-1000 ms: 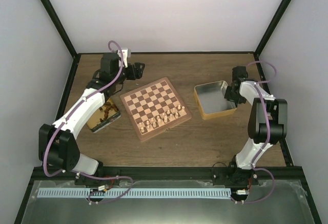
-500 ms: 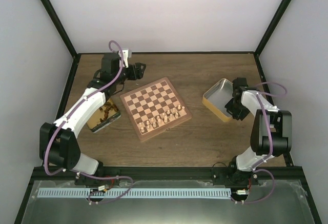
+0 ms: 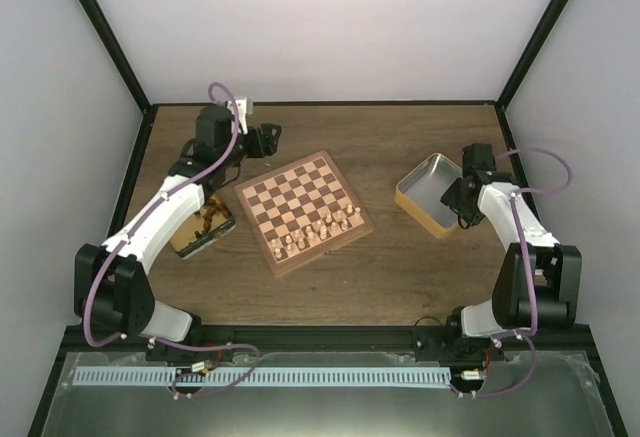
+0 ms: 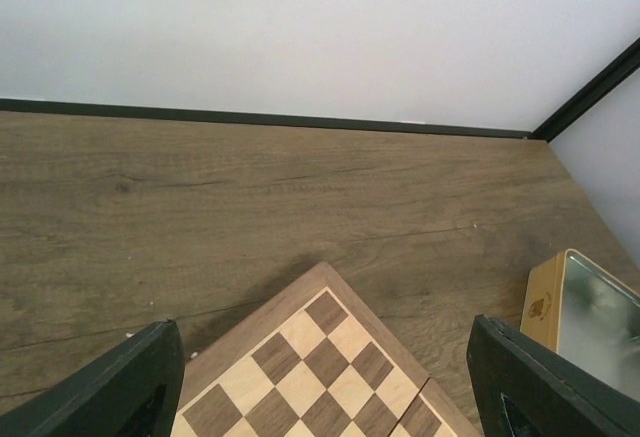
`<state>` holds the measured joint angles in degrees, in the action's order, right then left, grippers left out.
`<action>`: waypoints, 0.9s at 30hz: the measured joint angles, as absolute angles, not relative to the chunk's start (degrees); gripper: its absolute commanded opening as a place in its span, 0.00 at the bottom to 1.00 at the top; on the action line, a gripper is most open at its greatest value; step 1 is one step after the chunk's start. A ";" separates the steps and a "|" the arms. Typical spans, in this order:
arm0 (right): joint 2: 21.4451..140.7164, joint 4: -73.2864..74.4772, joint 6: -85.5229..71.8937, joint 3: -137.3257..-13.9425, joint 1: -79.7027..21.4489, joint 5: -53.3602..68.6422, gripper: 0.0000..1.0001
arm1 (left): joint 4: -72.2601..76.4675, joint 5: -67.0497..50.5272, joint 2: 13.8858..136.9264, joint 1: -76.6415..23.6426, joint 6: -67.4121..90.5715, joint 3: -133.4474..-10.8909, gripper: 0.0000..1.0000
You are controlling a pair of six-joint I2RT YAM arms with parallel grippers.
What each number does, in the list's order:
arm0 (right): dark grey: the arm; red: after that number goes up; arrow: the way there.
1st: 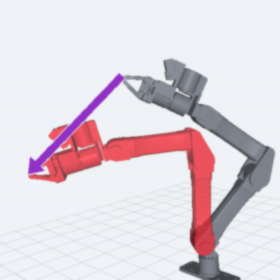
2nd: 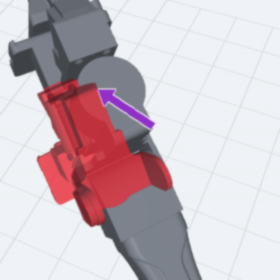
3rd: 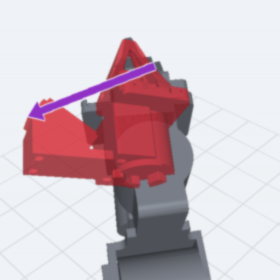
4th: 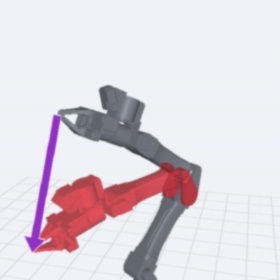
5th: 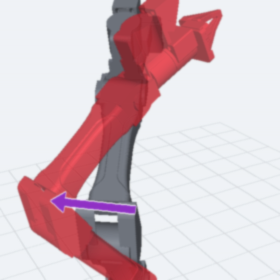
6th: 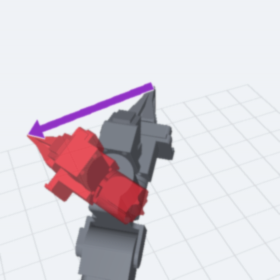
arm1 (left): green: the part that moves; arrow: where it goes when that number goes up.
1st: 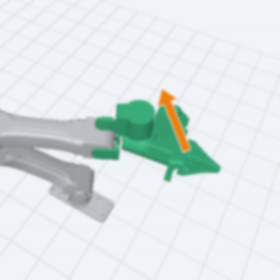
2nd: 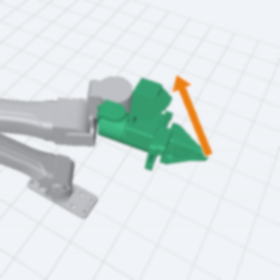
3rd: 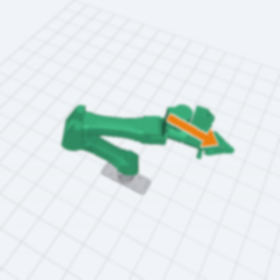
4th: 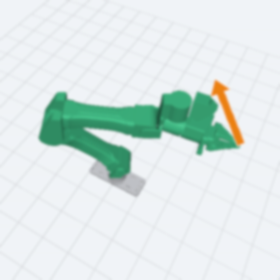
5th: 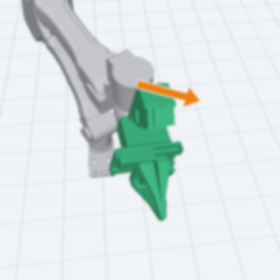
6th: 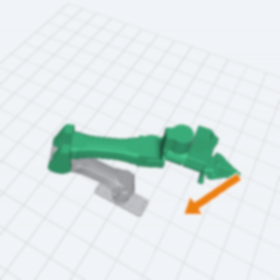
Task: Set up the chess pieces on the board
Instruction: Adjust the storage box at the center of the board.
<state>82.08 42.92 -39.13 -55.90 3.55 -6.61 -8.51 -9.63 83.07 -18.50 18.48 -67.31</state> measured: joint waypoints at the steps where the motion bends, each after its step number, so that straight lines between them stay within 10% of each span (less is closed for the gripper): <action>1: 81.58 42.57 -38.54 -55.94 3.55 -6.11 0.55 | -8.43 -9.43 82.76 -18.50 18.55 -66.92 0.79; 27: 85.95 35.00 -31.99 -61.41 -2.55 8.10 0.68 | -7.33 -6.70 80.58 -14.90 16.23 -58.26 0.79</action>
